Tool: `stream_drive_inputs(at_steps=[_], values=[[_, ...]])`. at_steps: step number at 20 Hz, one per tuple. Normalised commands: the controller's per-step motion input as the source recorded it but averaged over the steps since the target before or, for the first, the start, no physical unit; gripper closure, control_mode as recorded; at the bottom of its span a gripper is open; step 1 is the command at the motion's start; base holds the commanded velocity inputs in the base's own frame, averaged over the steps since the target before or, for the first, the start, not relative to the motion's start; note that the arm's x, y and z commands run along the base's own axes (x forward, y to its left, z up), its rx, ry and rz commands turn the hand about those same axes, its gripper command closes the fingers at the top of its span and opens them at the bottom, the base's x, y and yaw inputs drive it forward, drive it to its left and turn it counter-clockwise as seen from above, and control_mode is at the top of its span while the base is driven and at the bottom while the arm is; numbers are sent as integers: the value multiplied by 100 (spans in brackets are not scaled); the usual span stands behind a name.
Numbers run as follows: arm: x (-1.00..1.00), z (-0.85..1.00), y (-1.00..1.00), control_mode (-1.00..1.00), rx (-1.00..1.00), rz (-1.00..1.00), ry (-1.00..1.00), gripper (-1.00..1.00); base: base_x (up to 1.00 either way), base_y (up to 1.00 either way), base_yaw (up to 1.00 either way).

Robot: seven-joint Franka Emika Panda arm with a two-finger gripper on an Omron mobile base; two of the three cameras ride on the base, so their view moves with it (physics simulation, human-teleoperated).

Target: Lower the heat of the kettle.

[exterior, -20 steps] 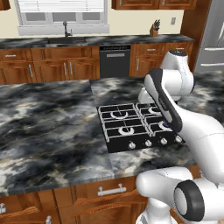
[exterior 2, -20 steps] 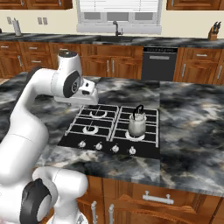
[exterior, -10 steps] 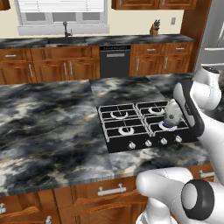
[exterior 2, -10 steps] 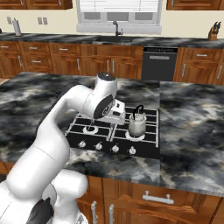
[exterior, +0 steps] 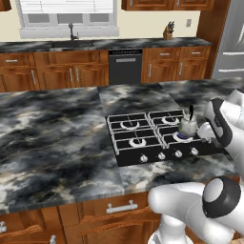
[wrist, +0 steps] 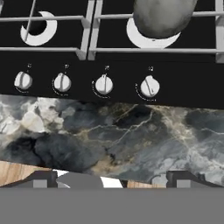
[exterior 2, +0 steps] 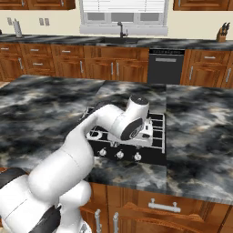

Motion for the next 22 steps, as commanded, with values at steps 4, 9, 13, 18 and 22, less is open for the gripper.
stream_drive_inputs(at_steps=[4, 9, 13, 18, 22], values=[[15, -57, -13, -100, -8, 0, 17, -100, 0, 0, 0], [28, -52, -2, -100, -10, -1, 16, -100, 0, 0, 0], [19, -34, 0, -100, -4, 0, 2, -100, 0, 0, 0], [19, -33, 0, -100, -1, 0, 0, -100, 0, 0, 0], [29, -20, 0, -100, 0, 0, 0, -100, 0, 0, 0]])
